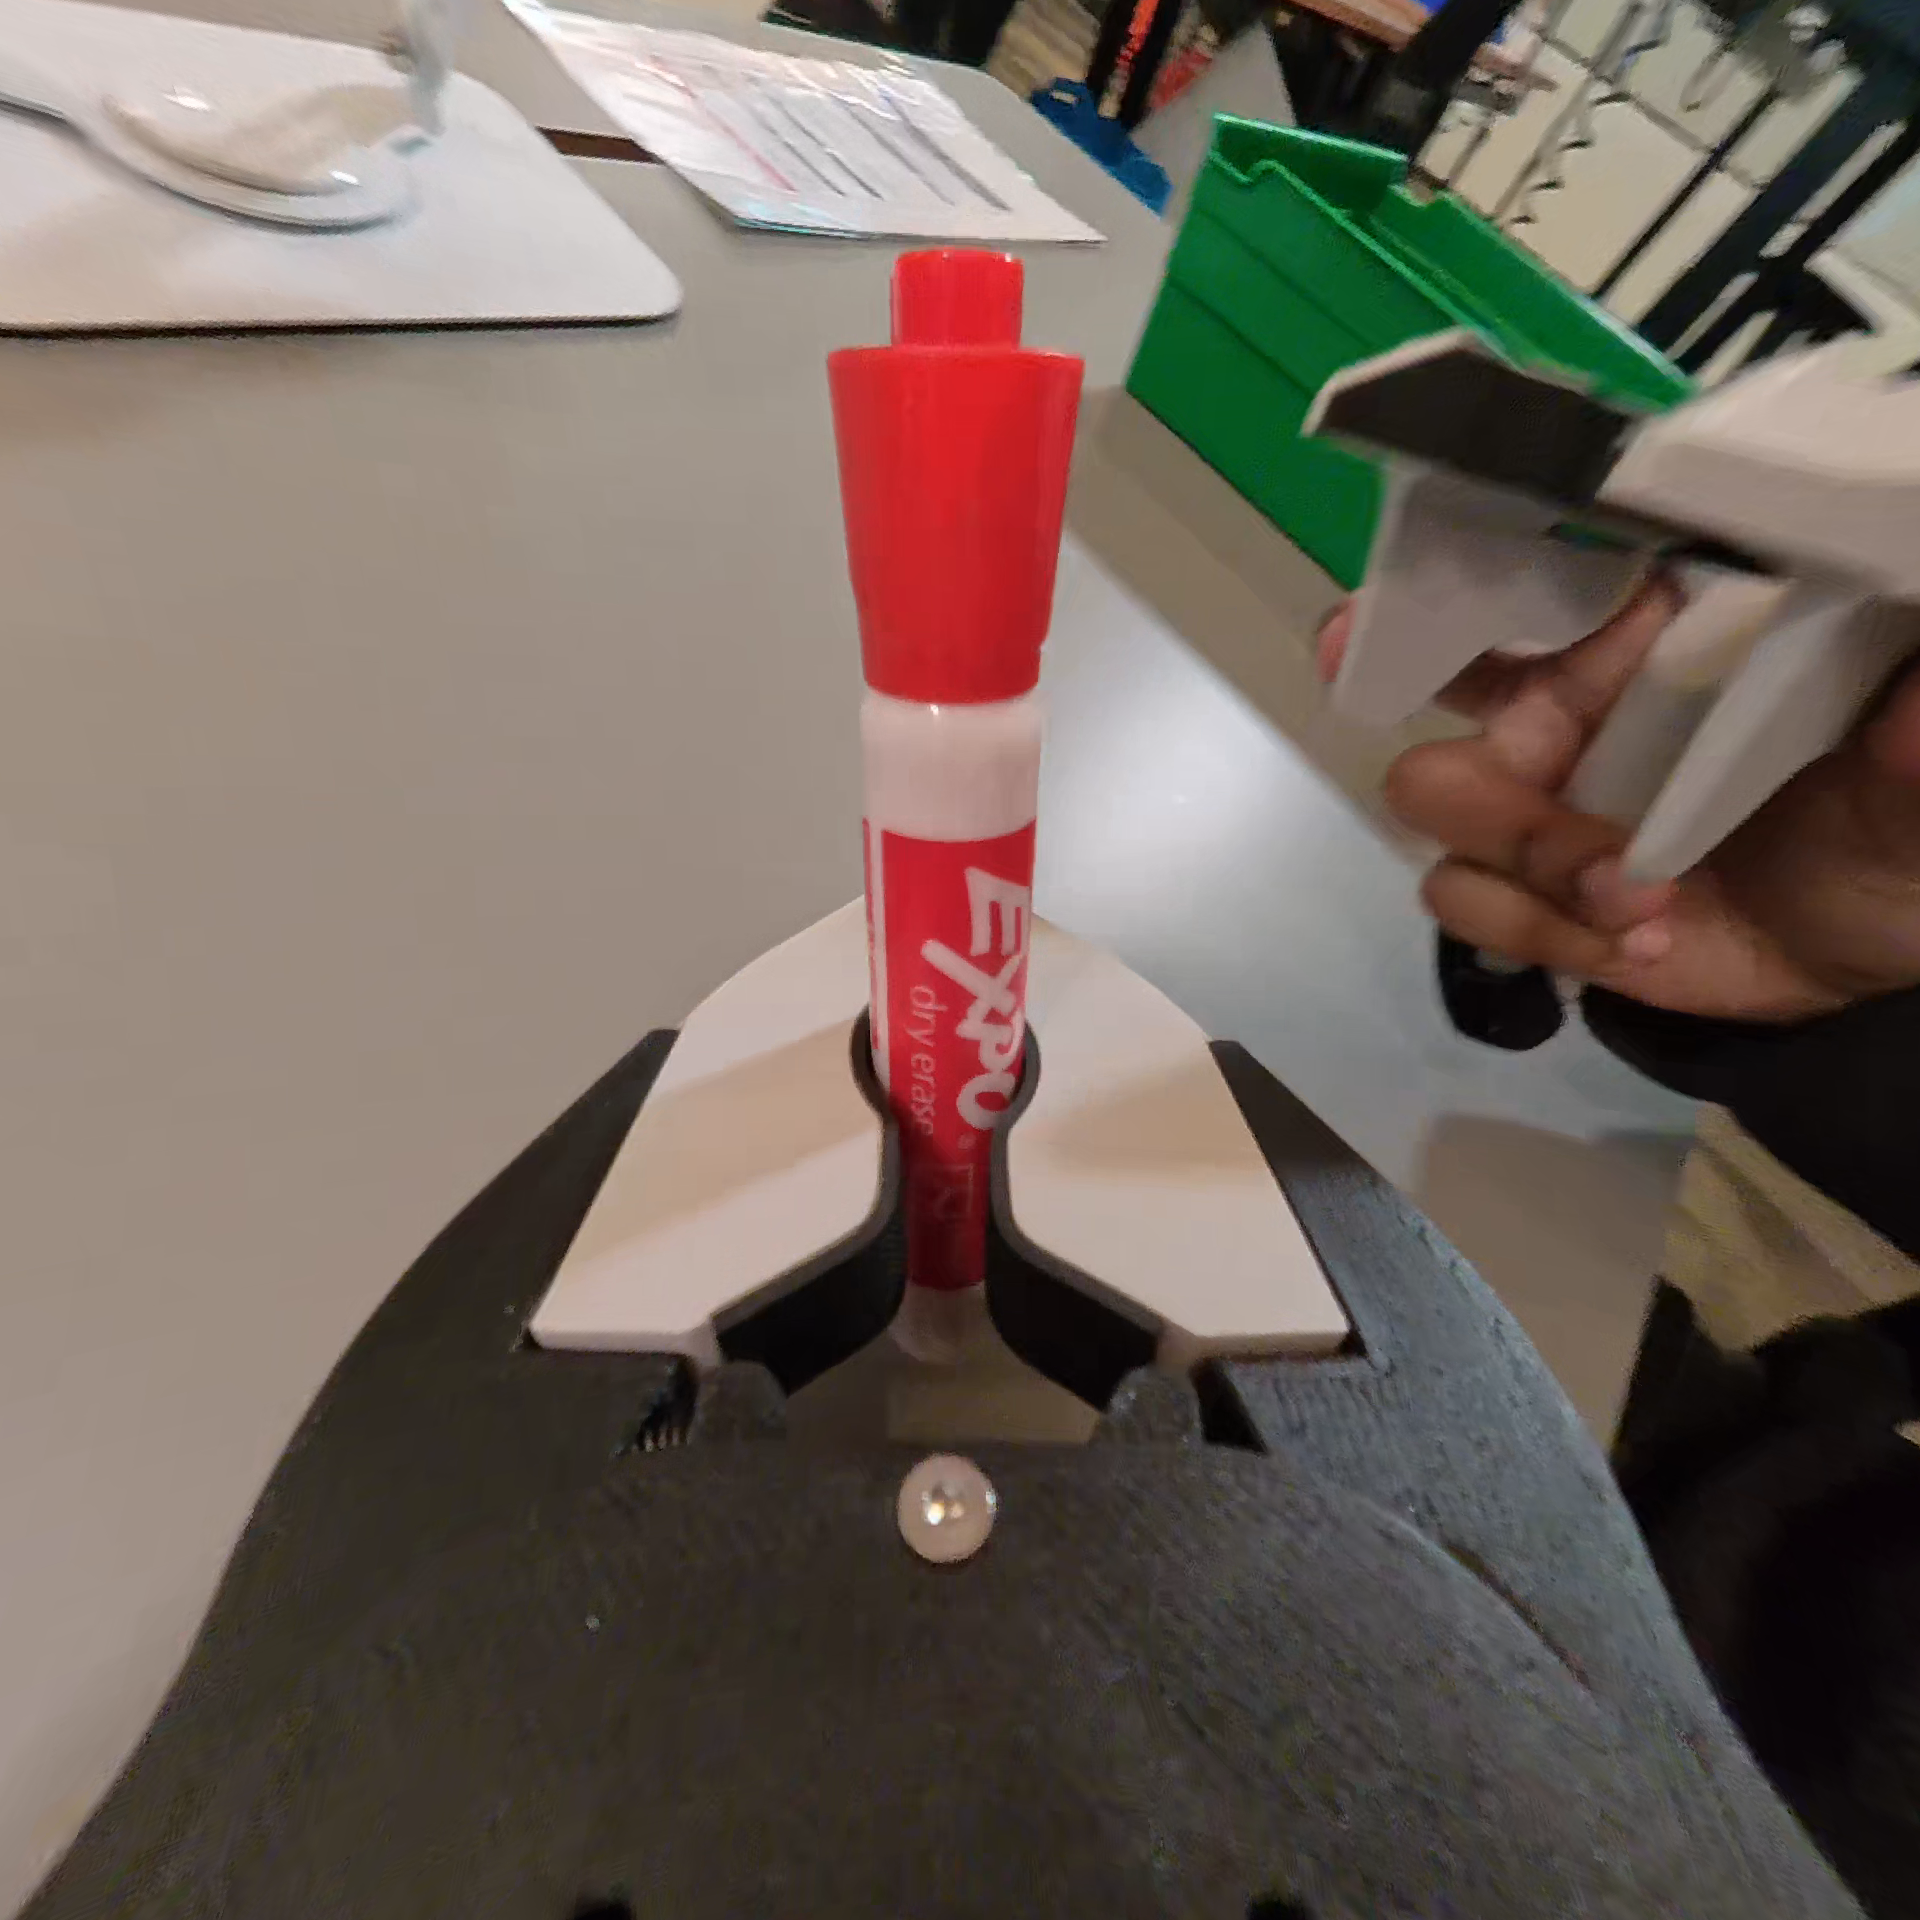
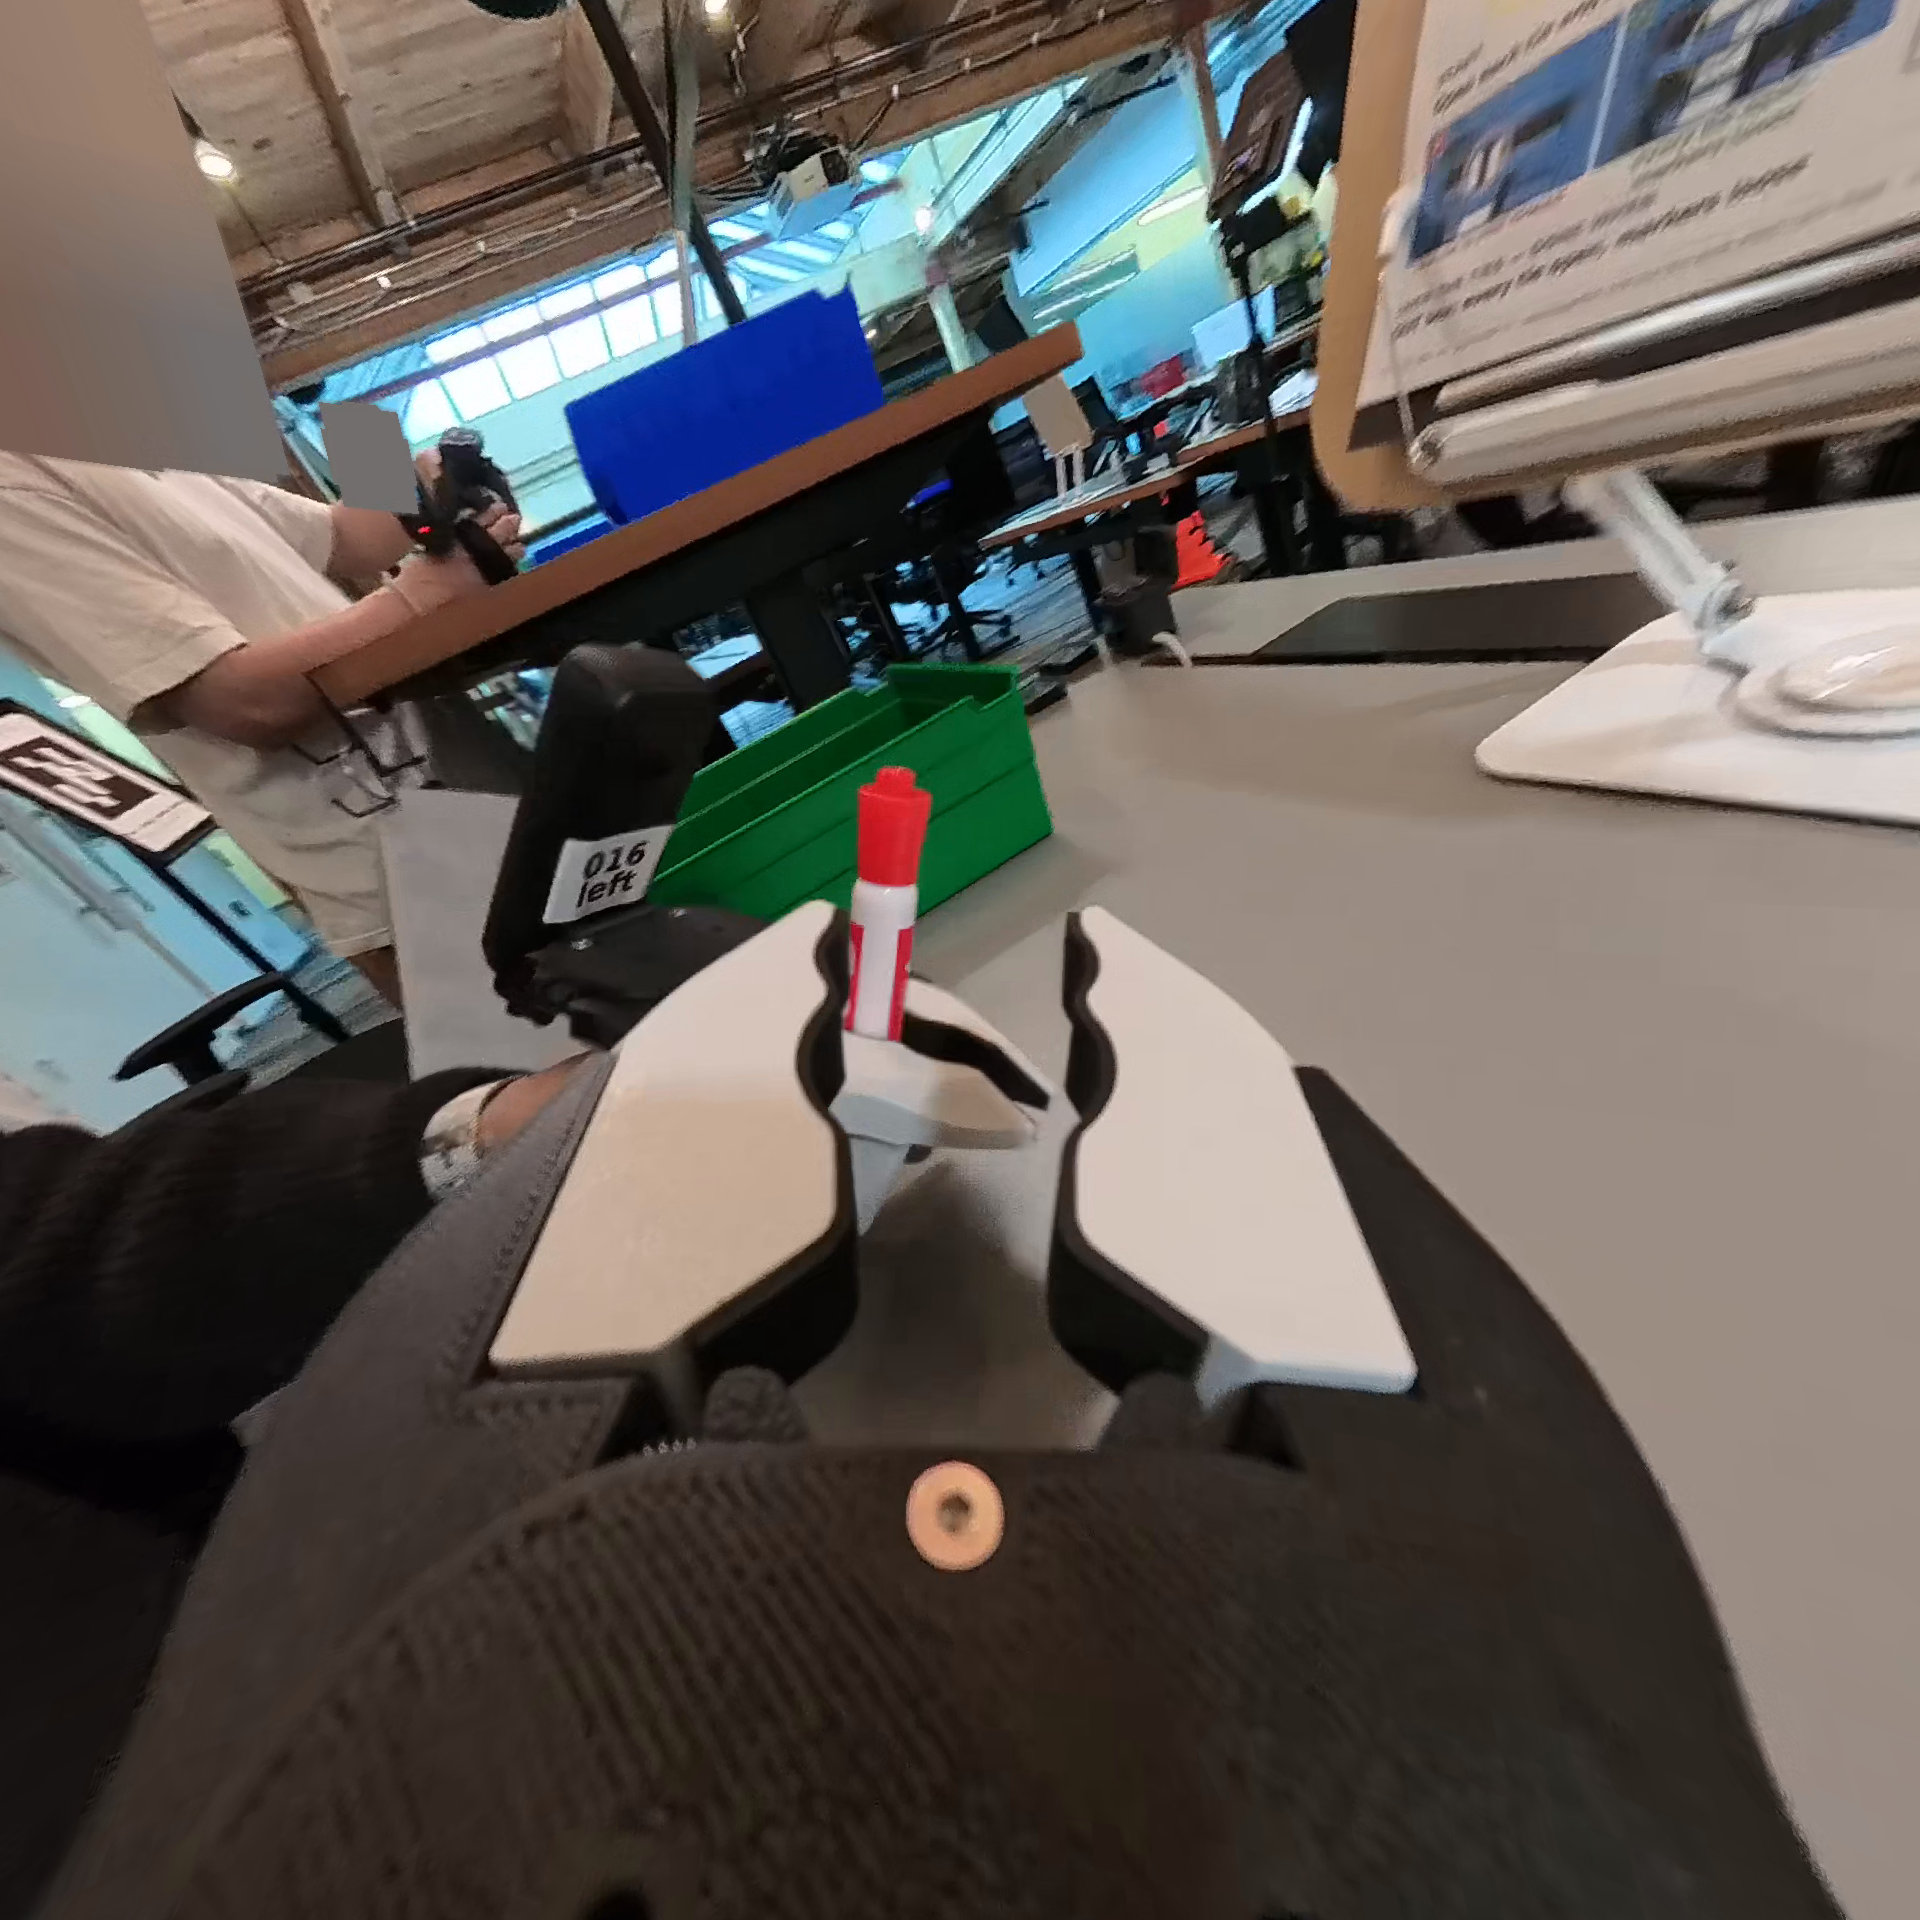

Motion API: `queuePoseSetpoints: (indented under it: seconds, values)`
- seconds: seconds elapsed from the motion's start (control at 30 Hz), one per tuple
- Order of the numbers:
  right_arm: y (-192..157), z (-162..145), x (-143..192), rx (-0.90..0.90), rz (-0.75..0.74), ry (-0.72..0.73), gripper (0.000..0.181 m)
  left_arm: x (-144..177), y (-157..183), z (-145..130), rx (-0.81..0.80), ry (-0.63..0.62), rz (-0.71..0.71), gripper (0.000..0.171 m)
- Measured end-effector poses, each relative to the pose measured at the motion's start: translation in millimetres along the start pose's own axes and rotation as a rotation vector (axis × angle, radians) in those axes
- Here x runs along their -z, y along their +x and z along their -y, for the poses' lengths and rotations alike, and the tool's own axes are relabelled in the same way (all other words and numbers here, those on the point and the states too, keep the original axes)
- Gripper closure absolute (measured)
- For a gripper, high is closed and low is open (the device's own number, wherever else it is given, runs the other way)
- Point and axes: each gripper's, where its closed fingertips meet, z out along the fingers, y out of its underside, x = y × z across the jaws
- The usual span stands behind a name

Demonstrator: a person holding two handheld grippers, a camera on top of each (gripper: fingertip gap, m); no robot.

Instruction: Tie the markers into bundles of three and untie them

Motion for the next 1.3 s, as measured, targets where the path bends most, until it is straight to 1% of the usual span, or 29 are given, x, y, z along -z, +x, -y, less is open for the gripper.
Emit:
queuePoseSetpoints:
  seconds: [0.1, 0.2, 0.27, 0.37, 0.43, 0.5, 0.57, 0.63, 0.7, 0.73, 0.8, 0.87, 0.97, 1.07, 1.1, 1.2, 1.23, 1.3]
  values:
    - [0, 25, -6, 0.06, -0.036, 0.029, 0.139, 10, -12, 0, -0.032, 0.021, 0.089, 0.16]
    - [-7, 52, -23, 0.117, -0.045, 0.033, 0.139, 19, -14, -2, 0.019, 0.04, 0.096, 0.16]
    - [-15, 67, -44, 0.149, -0.026, 0.018, 0.139, 26, -15, -5, 0.045, 0.047, 0.093, 0.16]
    - [-38, 79, -92, 0.213, 0.046, -0.063, 0.136, 39, -19, -10, 0.066, 0.057, 0.112, 0.159]
    - [-60, 75, -129, 0.257, 0.127, -0.172, 0.132, 49, -22, -13, 0.105, 0.075, 0.124, 0.16]
    - [-86, 69, -168, 0.266, 0.234, -0.282, 0.132, 60, -25, -18, 0.153, 0.087, 0.126, 0.16]
    - [-115, 69, -210, 0.169, 0.37, -0.348, 0.134, 69, -32, -23, 0.196, 0.094, 0.144, 0.16]
    - [-136, 64, -255, 0.013, 0.463, -0.471, 0.135, 78, -40, -26, 0.237, 0.105, 0.169, 0.16]
    - [-146, 47, -299, -0.061, 0.489, -0.637, 0.134, 85, -44, -27, 0.274, 0.125, 0.175, 0.16]
    - [-144, 33, -319, -0.042, 0.467, -0.721, 0.136, 88, -44, -27, 0.287, 0.134, 0.178, 0.16]
    - [-136, 0, -351, 0.051, 0.399, -0.874, 0.141, 94, -47, -30, 0.295, 0.137, 0.196, 0.16]
    - [-132, -37, -370, 0.152, 0.344, -1.019, 0.146, 99, -51, -34, 0.303, 0.133, 0.218, 0.16]
    - [-136, -91, -381, 0.269, 0.308, -1.209, 0.148, 103, -54, -37, 0.32, 0.135, 0.214, 0.16]
    - [-131, -134, -383, 0.376, 0.252, -1.357, 0.148, 108, -58, -40, 0.338, 0.138, 0.221, 0.16]
    - [-126, -145, -384, 0.39, 0.219, -1.39, 0.153, 109, -58, -40, 0.342, 0.141, 0.222, 0.16]
    - [-122, -166, -386, 0.335, 0.188, -1.473, 0.179, 112, -59, -41, 0.351, 0.143, 0.225, 0.16]
    - [-121, -170, -387, 0.32, 0.18, -1.484, 0.181, 112, -60, -41, 0.352, 0.141, 0.23, 0.16]
    - [-116, -177, -390, 0.315, 0.158, -1.499, 0.175, 111, -62, -42, 0.351, 0.131, 0.24, 0.16]
